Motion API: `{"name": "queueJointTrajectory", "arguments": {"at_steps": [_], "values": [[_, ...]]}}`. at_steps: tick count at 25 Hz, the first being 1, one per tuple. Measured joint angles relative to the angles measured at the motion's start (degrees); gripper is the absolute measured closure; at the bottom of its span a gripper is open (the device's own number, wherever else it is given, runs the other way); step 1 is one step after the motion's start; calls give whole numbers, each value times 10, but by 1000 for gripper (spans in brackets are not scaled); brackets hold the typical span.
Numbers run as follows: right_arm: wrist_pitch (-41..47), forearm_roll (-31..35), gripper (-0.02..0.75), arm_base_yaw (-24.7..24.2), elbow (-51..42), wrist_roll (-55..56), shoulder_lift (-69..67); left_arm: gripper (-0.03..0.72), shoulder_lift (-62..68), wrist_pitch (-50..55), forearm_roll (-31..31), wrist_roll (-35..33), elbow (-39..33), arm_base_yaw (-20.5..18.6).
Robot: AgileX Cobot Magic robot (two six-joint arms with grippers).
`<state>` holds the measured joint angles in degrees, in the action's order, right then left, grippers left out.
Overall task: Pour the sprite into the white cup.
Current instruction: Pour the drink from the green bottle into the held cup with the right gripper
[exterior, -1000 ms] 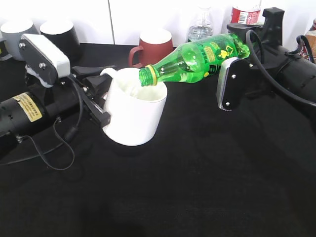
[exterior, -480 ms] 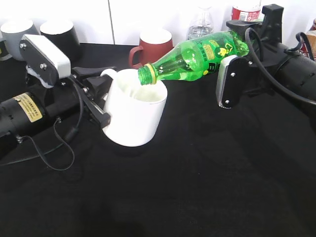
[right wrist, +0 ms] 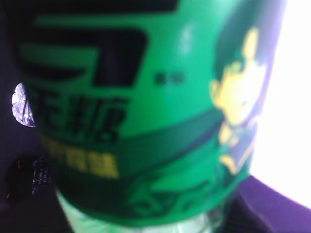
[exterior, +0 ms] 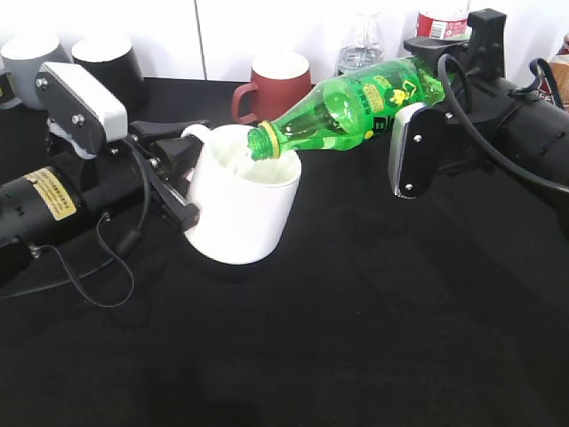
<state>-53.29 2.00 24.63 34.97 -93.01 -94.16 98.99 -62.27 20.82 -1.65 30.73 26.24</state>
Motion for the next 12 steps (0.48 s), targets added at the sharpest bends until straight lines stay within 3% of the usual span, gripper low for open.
{"name": "queueJointTrajectory", "arguments": {"at_steps": [12], "values": [[1, -4, 330, 0, 3, 0, 0, 651, 0, 4, 1, 0, 0, 0]]}}
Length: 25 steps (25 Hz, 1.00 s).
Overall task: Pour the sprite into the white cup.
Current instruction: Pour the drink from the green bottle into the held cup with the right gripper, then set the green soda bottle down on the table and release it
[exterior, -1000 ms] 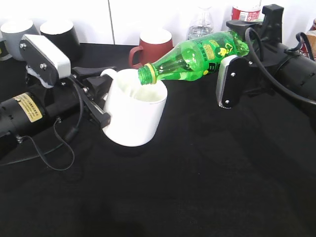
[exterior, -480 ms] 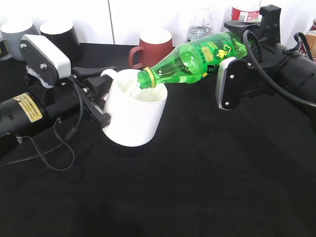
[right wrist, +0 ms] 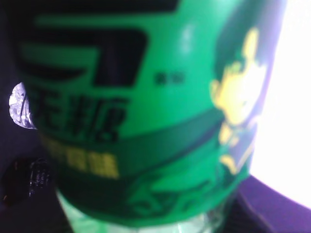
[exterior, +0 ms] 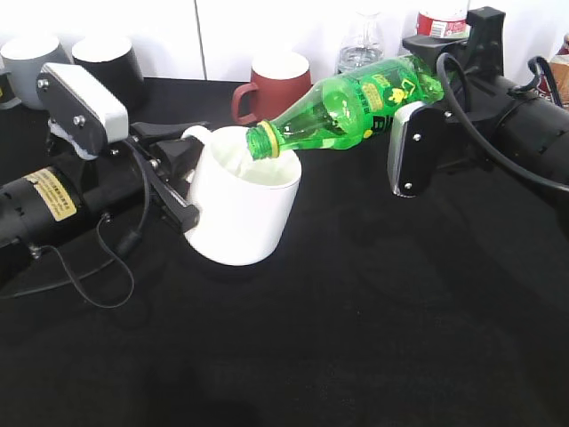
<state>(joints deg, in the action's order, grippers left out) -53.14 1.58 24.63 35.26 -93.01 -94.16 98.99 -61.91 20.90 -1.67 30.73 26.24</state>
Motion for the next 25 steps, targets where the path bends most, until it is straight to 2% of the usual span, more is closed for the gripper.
{"name": "queueJointTrajectory", "arguments": {"at_steps": [9, 13, 16, 18, 20, 23, 25], "values": [[0, 0, 330, 0, 0, 7, 0, 651, 0, 0, 0, 0, 0, 0], [-6, -1, 330, 0, 0, 72, -16, 651, 0, 0, -2, -2, 0, 0], [-43, -7, 330, 1, 0, 145, -55, 651, 0, -18, -11, -2, -1, 0], [-84, -7, 330, 1, 0, 241, -58, 651, 0, -24, -38, -2, -1, 0], [-131, -2, 330, 1, 0, 405, -58, 651, 0, -27, -64, -2, -1, 0], [-139, 21, 330, 1, 0, 677, -58, 651, 0, -27, -124, -2, -1, 0], [-135, 25, 330, 1, 0, 815, -58, 651, 0, -27, -176, -2, -1, -1]]}}
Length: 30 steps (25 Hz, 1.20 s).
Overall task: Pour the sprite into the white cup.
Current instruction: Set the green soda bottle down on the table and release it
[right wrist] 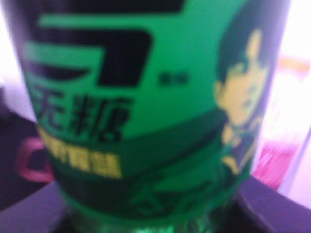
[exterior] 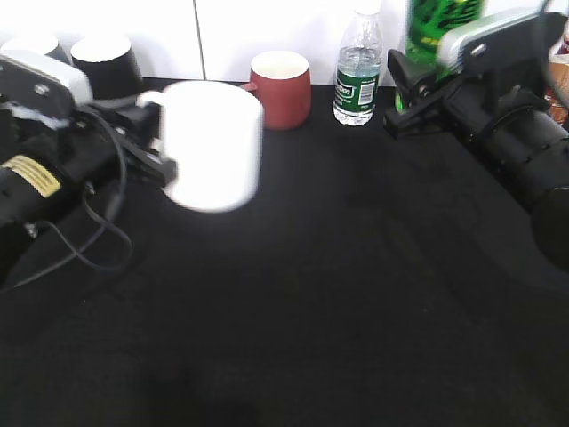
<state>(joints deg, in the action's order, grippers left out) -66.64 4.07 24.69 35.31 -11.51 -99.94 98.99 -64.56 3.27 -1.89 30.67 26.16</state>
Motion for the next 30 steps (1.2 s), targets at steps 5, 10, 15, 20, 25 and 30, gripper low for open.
{"name": "queueJointTrajectory", "arguments": {"at_steps": [5, 10, 15, 20, 25, 30], "values": [[16, 57, 330, 0, 0, 70, 0, 651, 6, -1, -65, -1, 27, -74], [24, 162, 330, 0, 0, 71, 0, 651, 108, -3, -64, -1, 145, -107], [24, 164, 330, 0, 0, 71, 0, 651, 224, -1, -60, -1, 273, -132], [24, 165, 330, 0, 0, 71, 0, 651, 294, 14, -33, 0, 358, -138], [24, 165, 330, 0, 0, 71, 0, 651, 326, 73, -33, 0, 417, -138], [26, 165, 330, 0, 0, 71, 0, 650, 357, 99, -33, 4, 467, -137]]}}
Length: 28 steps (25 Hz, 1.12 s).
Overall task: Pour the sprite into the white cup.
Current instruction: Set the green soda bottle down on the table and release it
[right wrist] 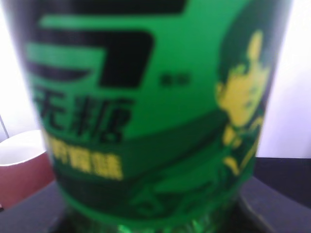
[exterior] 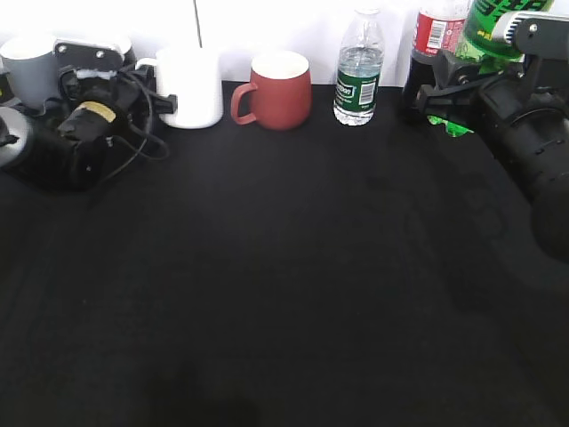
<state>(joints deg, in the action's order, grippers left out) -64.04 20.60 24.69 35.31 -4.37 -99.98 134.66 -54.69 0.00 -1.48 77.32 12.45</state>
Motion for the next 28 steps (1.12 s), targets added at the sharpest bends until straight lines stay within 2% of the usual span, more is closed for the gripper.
{"name": "queueJointTrajectory", "arguments": {"at_steps": [6, 7, 10, 11, 18, 21, 23, 25, 28], "values": [[1, 0, 330, 0, 0, 0, -1, 641, 24, 0, 18, 15, 29, 0], [1, 0, 330, 0, 0, 0, -3, 617, 24, 7, 23, 15, 30, 0], [1, 0, 330, 0, 0, 0, -7, 454, 24, 12, 28, 18, 31, 0], [1, 0, 330, 0, 0, 0, -7, 430, 24, 12, 28, 18, 26, 0], [1, 2, 330, 0, 0, 0, -7, 413, -36, -16, 29, 18, -86, 1], [2, 38, 330, -5, 0, -20, -7, 412, -126, -20, 29, 18, -182, 1], [2, 41, 332, -26, 0, -36, -7, 412, -215, -20, 29, 18, -271, 3], [11, 42, 332, -68, 2, -43, -7, 411, -310, 8, 29, 18, -343, 6], [53, 13, 332, -125, 40, -44, -40, 411, -415, 96, 29, 18, -372, 6]]}}
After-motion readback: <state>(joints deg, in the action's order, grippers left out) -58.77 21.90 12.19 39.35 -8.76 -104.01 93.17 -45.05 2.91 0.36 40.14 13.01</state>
